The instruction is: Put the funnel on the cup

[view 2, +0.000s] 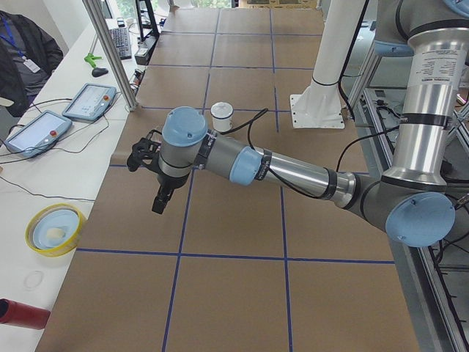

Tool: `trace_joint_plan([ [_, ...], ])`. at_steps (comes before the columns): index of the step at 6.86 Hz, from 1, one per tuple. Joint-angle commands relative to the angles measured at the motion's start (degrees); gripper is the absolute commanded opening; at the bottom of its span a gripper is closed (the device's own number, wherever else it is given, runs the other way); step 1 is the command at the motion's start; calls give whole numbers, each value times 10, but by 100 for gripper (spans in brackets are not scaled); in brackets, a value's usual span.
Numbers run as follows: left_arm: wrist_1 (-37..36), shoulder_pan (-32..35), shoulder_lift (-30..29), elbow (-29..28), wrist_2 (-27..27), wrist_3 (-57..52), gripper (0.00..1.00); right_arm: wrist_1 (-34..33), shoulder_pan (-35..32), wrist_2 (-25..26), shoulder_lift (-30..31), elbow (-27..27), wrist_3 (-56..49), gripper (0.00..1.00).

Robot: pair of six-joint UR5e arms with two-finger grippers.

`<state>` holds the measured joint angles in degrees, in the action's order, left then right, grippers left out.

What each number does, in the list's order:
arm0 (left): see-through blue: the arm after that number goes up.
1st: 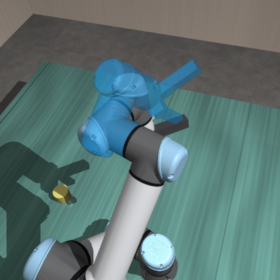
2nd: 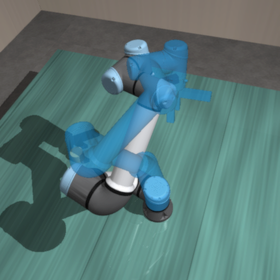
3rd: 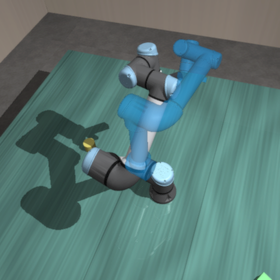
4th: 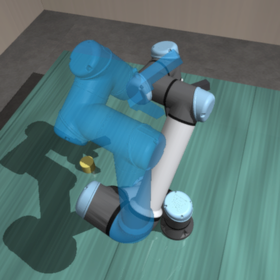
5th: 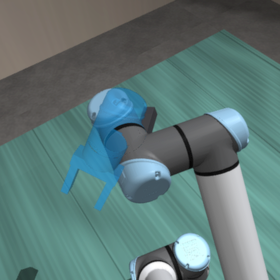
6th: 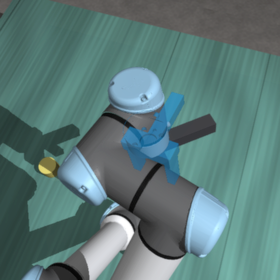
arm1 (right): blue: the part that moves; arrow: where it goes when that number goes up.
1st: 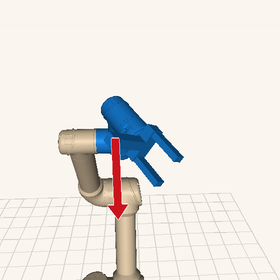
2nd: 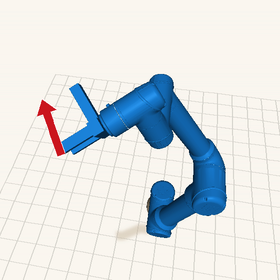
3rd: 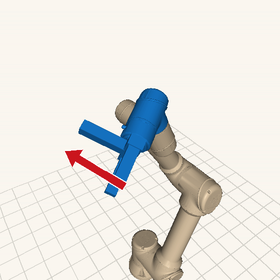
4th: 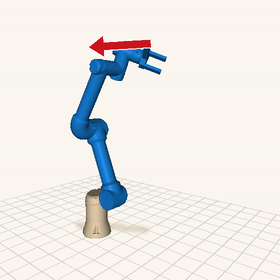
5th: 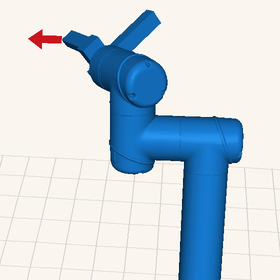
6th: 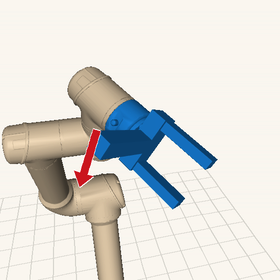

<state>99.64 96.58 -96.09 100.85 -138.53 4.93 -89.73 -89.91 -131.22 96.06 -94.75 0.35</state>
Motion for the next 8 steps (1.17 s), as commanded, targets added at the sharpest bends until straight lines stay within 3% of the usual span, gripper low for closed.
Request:
trace_joint_plan([
  [1, 59, -59, -12, 55, 2, 111, 100, 0, 0, 0, 0, 0, 0, 100],
  [2, 62, -130, -28, 68, -2, 152, 100, 0, 0, 0, 0, 0, 0, 100],
  [3, 56, -207, -80, 63, 10, 282, 100, 0, 0, 0, 0, 0, 0, 100],
  [4, 53, -273, -119, 63, 72, 398, 100, 0, 0, 0, 0, 0, 0, 100],
  [5, -4, -339, -178, 54, 107, 462, 100, 0, 0, 0, 0, 0, 0, 100],
  [6, -127, -397, -250, 55, 158, 521, 100, 0, 0, 0, 0, 0, 0, 100],
  [7, -198, -459, -300, 53, 207, 574, 100, 0, 0, 0, 0, 0, 0, 100],
  [8, -197, -501, -322, 38, 227, 659, 100, 0, 0, 0, 0, 0, 0, 100],
])
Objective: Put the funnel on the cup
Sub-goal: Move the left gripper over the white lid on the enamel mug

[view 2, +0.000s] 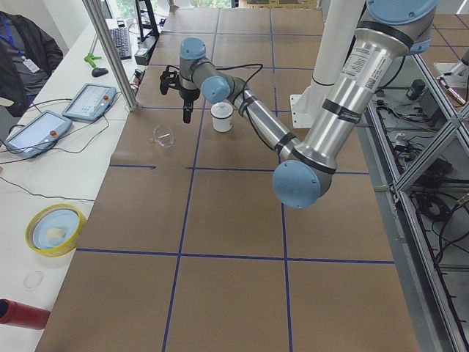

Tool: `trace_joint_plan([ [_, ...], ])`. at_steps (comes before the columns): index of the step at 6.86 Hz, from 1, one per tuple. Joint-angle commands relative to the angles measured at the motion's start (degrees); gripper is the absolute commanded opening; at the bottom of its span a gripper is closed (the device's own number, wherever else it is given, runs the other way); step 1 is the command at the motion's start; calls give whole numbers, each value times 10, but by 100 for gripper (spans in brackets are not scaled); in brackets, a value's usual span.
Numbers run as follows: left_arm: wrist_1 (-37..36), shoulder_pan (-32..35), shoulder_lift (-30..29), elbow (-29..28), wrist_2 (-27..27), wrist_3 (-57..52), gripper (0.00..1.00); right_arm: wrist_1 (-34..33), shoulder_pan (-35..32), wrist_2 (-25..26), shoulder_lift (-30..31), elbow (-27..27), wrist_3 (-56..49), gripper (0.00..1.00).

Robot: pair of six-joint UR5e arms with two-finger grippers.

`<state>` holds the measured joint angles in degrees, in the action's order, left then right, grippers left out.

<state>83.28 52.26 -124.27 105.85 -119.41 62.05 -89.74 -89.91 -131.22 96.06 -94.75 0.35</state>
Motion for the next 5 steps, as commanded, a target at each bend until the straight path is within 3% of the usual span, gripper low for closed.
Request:
trace_joint_plan([
  [1, -36, -79, -88, -58, 48, 125, 100, 0, 0, 0, 0, 0, 0, 100],
  [2, -34, -91, -116, -100, 49, 138, 100, 0, 0, 0, 0, 0, 0, 100],
  [5, -23, -139, -112, -107, 65, 138, 100, 0, 0, 0, 0, 0, 0, 100],
])
